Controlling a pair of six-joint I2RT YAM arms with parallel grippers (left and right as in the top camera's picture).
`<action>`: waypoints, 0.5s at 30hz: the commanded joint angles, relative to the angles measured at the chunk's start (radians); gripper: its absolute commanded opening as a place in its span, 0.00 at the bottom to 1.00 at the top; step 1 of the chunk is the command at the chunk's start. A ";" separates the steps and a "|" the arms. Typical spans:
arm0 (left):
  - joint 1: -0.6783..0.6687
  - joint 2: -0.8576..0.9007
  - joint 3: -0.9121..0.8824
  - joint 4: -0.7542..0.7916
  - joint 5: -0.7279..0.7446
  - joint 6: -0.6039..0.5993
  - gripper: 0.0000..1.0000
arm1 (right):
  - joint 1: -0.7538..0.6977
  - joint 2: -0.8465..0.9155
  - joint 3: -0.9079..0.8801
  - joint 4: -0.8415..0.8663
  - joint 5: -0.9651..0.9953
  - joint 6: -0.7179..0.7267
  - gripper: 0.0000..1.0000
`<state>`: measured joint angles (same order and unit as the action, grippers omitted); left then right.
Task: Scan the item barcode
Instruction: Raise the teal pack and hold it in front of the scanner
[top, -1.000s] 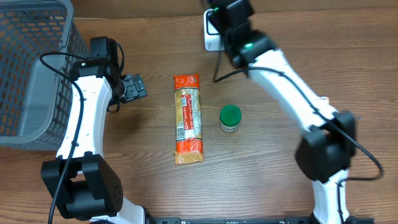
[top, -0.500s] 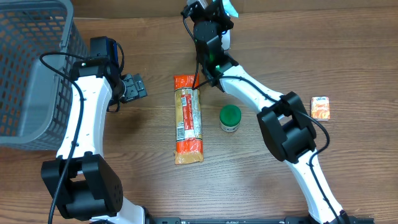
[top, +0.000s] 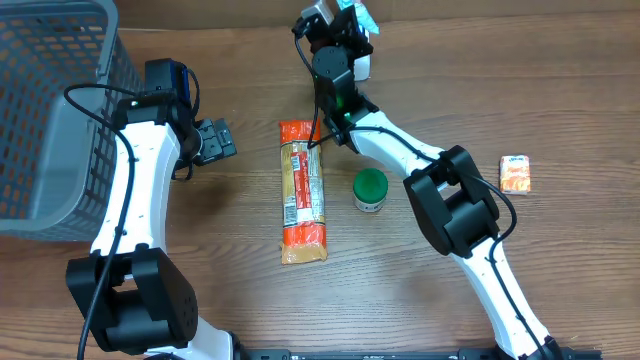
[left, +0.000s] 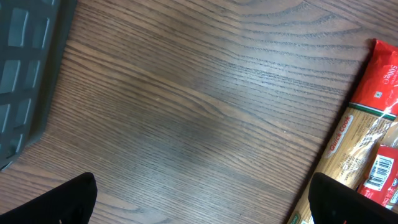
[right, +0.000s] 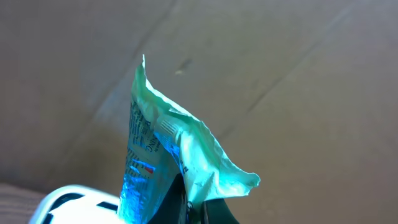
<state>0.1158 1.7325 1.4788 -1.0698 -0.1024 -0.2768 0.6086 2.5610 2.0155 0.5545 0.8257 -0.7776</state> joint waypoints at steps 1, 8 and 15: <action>0.002 -0.006 0.009 0.002 -0.009 0.023 1.00 | -0.004 0.035 0.019 0.005 -0.047 0.017 0.04; 0.002 -0.005 0.009 0.002 -0.009 0.023 1.00 | -0.002 0.054 0.019 -0.048 -0.072 0.026 0.04; 0.002 -0.006 0.009 0.001 -0.009 0.023 1.00 | 0.006 0.054 0.019 -0.208 -0.148 0.105 0.04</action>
<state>0.1158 1.7325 1.4788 -1.0698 -0.1028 -0.2764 0.6136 2.6091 2.0319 0.4068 0.7235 -0.7559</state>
